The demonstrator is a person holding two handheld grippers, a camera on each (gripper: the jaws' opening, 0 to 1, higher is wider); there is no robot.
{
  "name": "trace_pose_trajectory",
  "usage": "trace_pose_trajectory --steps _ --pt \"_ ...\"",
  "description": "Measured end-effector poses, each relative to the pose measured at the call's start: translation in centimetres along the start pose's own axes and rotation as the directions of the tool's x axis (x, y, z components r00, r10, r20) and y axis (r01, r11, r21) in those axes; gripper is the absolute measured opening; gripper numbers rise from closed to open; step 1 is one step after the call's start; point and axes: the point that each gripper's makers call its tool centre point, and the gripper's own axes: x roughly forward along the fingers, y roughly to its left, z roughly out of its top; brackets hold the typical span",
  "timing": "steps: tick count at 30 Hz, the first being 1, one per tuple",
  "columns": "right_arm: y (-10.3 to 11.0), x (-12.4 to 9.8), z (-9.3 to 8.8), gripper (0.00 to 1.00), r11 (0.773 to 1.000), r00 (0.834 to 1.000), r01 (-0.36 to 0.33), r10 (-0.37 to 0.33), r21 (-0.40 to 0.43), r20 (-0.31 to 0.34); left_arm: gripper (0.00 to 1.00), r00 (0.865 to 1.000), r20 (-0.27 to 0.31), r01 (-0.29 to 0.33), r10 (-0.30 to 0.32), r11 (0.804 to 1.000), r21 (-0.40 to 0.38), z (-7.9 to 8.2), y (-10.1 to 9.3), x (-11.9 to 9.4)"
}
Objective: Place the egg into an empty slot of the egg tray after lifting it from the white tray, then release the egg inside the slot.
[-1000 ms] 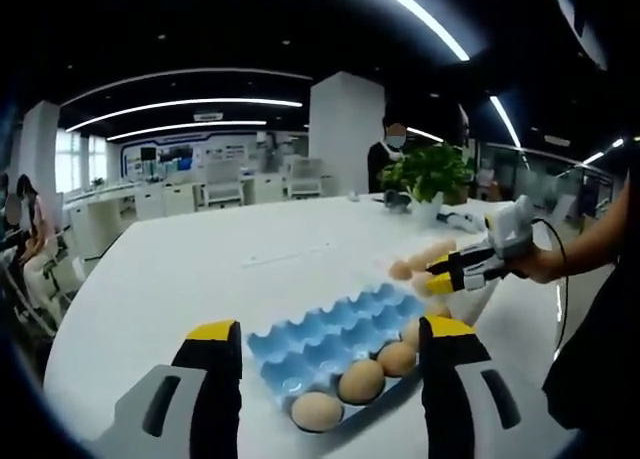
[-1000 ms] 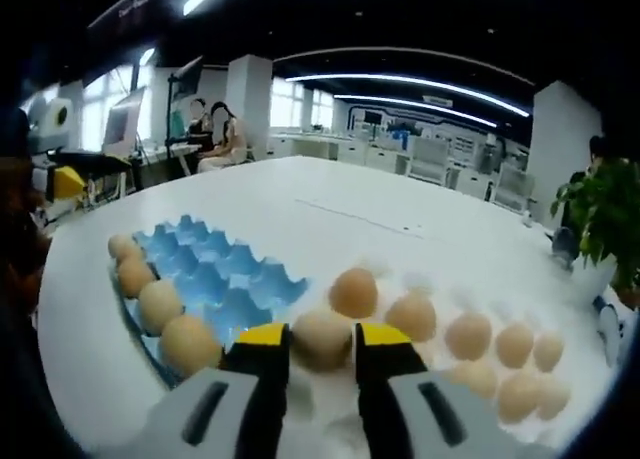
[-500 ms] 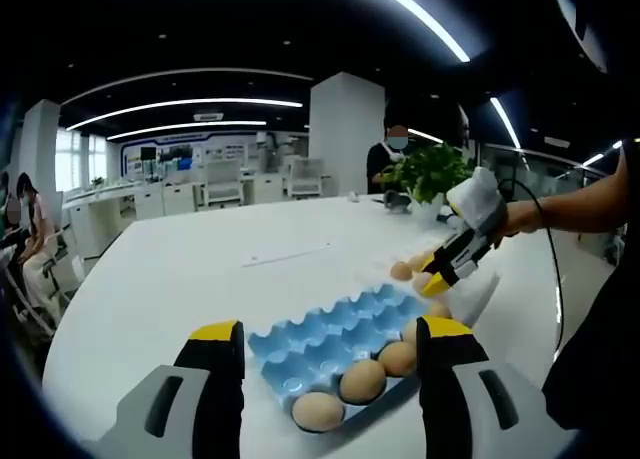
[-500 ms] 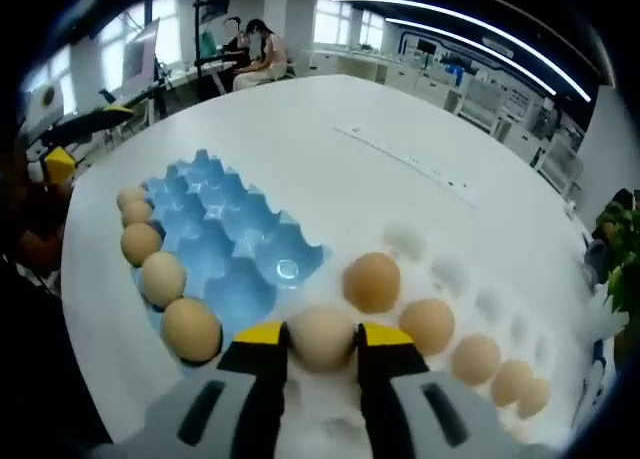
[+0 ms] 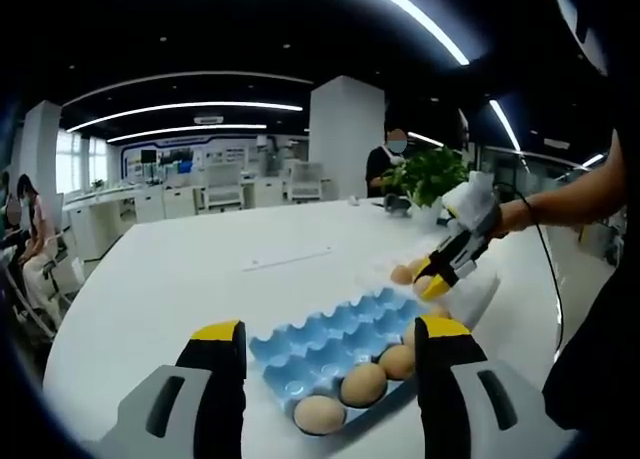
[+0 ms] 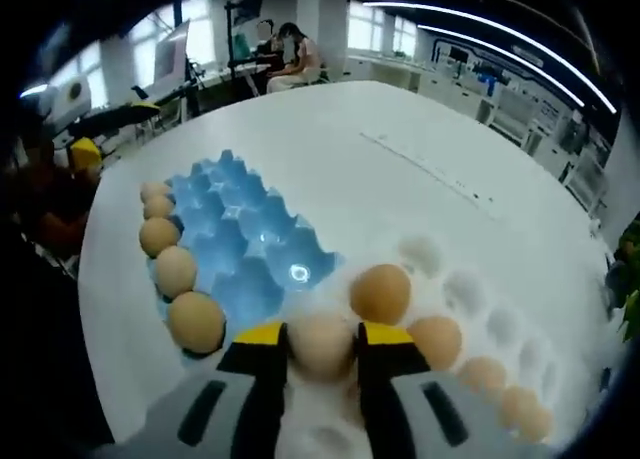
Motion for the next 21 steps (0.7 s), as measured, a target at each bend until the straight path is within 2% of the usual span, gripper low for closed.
trace_pose_trajectory --steps 3,4,6,7,12,17,21 --pt "-0.3 -0.1 0.0 0.27 0.999 1.0 0.003 -0.004 0.04 0.013 0.68 1.0 -0.01 -0.007 0.007 1.0 0.006 -0.3 0.2 -0.1" --pt "-0.3 -0.2 0.1 0.27 0.994 1.0 -0.001 -0.002 0.114 0.025 0.68 1.0 -0.024 -0.015 0.015 1.0 0.028 -0.6 0.4 -0.1" --pt "-0.5 -0.5 0.1 0.26 0.993 0.999 -0.002 -0.002 0.117 0.035 0.69 0.999 -0.028 -0.016 0.017 0.999 0.038 -0.7 0.5 0.0" --pt "-0.4 -0.7 0.3 0.26 0.985 0.998 -0.011 0.0 0.174 0.066 0.7 0.999 -0.031 -0.016 0.017 0.999 0.041 -0.8 0.5 0.0" --pt "-0.9 -2.1 0.9 0.26 0.966 0.992 -0.016 -0.018 0.258 0.126 0.69 0.999 -0.036 -0.018 0.019 0.999 0.043 -1.0 0.6 0.0" --pt "-0.5 -3.2 2.4 0.26 0.949 0.979 -0.055 -0.011 0.312 0.204 0.69 0.999 -0.046 -0.014 0.017 0.999 0.05 -1.4 0.7 0.1" --pt "0.1 -3.0 3.2 0.26 0.956 0.977 -0.05 -0.013 0.291 0.211 0.69 0.999 -0.047 -0.01 0.013 0.999 0.052 -1.5 0.7 0.2"
